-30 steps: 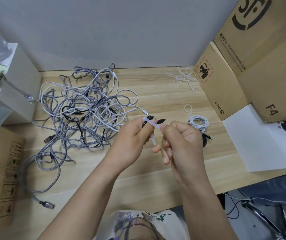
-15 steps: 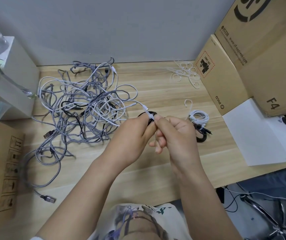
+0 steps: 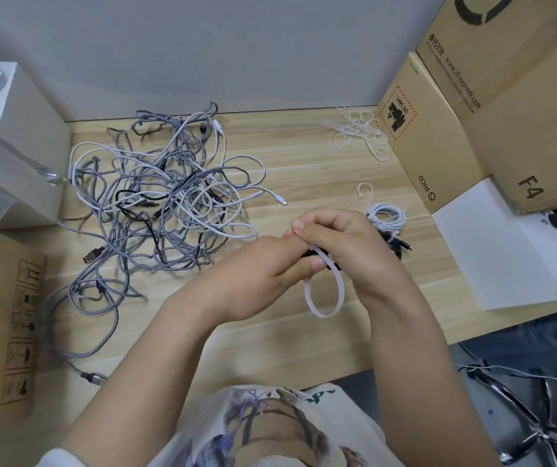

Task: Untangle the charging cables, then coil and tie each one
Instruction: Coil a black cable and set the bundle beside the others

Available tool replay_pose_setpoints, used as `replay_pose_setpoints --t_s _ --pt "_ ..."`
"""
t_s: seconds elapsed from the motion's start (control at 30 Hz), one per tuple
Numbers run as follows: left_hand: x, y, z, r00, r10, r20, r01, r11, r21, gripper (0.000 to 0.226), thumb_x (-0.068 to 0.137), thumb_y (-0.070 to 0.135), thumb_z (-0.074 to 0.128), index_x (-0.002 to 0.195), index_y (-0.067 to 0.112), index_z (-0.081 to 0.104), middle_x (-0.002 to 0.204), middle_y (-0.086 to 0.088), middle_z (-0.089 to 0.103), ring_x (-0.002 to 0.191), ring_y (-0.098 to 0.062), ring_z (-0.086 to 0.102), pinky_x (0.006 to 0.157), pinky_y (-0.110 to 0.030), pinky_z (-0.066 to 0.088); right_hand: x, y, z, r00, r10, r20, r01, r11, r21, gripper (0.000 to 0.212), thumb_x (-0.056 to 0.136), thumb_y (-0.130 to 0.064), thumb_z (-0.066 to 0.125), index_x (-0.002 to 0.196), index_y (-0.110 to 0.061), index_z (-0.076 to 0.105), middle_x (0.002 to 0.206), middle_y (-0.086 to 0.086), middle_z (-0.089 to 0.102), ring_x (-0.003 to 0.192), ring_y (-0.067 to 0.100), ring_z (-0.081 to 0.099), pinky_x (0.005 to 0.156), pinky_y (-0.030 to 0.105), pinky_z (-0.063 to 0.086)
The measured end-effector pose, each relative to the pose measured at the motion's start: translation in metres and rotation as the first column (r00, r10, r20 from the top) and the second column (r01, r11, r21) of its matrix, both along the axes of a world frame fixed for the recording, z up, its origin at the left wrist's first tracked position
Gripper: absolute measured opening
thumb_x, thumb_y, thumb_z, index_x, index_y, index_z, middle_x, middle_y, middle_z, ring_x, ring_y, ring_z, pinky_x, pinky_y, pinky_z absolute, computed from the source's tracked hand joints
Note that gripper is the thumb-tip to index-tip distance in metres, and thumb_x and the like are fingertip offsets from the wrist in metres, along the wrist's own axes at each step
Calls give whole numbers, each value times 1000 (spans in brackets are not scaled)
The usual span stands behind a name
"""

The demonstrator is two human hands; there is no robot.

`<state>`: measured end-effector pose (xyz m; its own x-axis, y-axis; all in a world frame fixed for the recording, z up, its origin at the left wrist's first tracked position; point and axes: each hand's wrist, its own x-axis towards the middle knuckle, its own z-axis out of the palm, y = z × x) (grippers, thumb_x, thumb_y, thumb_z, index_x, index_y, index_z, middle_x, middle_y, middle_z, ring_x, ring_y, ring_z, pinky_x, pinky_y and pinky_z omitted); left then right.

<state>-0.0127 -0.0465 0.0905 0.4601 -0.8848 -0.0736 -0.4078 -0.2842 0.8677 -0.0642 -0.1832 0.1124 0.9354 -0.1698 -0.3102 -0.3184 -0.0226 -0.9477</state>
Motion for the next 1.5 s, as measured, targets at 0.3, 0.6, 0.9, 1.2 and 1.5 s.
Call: replay_pose_setpoints --t_s 0.3,0.6,0.9,1.2,1.5 --pt "3 2 -10 967 29 -253 -88 971 -223 31 90 49 32 68 33 48 63 13 42 59 -5 35 58 -17 33 6 -1 -4 1000 -17 -21 21 970 242 24 77 -30 60 67 -8 63 57 8 61 48 25 60 48 27 48" --pt "-18 -9 -4 991 -110 -79 99 986 -132 44 89 68 28 63 36 43 55 19 47 52 -1 40 52 -15 27 40 -24 -51 955 -270 -122 275 961 24 31 98 -26 49 71 -14 58 58 -8 61 58 9 58 55 19 40" --pt "-32 -15 -48 981 64 -181 -14 964 267 31 91 41 56 79 13 55 69 3 48 63 -13 41 65 -33 36 38 -16 -18 942 -325 -86 336 892 303 29 101 -29 40 80 -11 46 39 -5 39 33 10 41 39 18 39" --pt "-28 -18 -47 874 352 -336 -367 930 19 37 94 25 56 62 20 36 59 5 34 54 -9 29 55 -29 24 20 7 -17 981 -166 101 118 922 369 32 78 -44 49 76 -13 51 46 -7 39 43 10 40 55 23 37" --pt "-21 -19 -49 860 442 -255 -443 895 54 36 89 -1 50 62 22 40 58 17 51 62 9 49 65 -16 44 5 23 -32 979 -158 131 118 955 272 38 96 -18 49 58 -15 53 56 7 33 41 6 32 47 21 27"
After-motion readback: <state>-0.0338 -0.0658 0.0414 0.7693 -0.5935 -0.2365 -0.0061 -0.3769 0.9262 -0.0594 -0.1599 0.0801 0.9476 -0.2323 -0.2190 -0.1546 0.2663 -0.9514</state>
